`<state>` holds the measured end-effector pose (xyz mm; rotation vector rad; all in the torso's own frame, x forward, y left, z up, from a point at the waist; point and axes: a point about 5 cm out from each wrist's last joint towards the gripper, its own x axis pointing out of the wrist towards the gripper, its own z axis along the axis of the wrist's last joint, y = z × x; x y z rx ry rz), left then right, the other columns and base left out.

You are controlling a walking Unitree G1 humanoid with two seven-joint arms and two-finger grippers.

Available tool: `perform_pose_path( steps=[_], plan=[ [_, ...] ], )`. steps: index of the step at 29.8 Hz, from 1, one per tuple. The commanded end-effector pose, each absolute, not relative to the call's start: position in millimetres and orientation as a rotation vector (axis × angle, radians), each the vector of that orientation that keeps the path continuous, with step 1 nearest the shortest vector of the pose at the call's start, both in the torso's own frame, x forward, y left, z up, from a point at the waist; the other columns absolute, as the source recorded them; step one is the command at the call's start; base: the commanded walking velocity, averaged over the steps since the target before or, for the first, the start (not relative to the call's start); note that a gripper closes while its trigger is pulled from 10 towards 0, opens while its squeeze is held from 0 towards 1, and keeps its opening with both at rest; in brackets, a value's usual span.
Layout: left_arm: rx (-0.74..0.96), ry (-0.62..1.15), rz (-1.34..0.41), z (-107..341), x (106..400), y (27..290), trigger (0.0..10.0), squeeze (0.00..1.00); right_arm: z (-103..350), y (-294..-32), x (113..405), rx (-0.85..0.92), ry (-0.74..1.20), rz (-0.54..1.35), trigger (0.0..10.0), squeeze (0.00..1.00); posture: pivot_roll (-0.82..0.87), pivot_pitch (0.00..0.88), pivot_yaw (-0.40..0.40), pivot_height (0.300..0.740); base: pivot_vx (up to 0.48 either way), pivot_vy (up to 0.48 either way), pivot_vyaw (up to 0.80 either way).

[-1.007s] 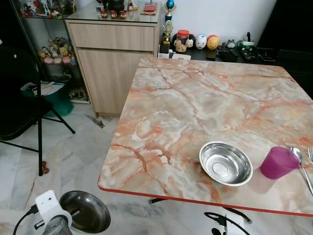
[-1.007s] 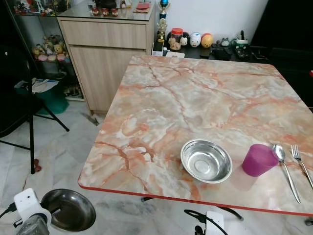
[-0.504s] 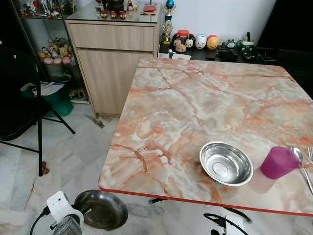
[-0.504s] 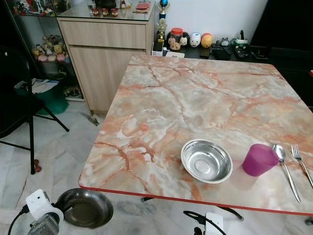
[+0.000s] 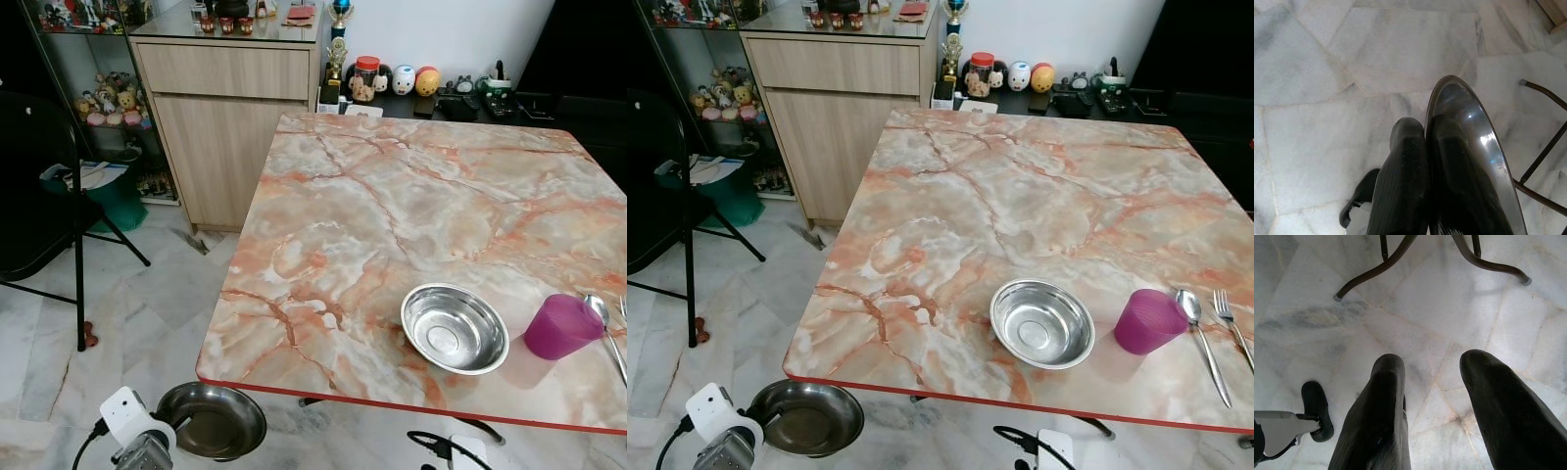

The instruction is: Setting the table

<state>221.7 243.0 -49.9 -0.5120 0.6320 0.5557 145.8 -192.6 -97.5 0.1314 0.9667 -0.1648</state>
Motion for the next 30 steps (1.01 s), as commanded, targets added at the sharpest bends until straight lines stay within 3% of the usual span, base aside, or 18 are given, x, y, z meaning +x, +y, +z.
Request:
perform_pose_path(
  steps=[1,8,30],
  plan=[
    [-0.505,0.639,0.549,-49.4,223.5,241.9,10.0,0.0,-98.0,-192.4,145.3,0.137,0.975,-0.17,10.0,0.0,0.03,0.0,-0.045,0.74,0.0,0.0,0.0],
    [-0.493,0.641,0.551,-49.5,223.3,241.8,10.0,0.0,-97.6,-192.6,146.0,0.139,0.971,-0.171,10.0,0.0,0.04,0.0,-0.046,0.74,0.0,0.0,0.0],
    [-0.466,0.654,0.548,-50.4,222.1,241.3,10.0,0.0,-99.0,-190.8,143.8,0.127,0.995,-0.137,10.0,0.0,0.04,0.0,-0.048,0.74,0.0,-0.312,0.0]
  ],
)
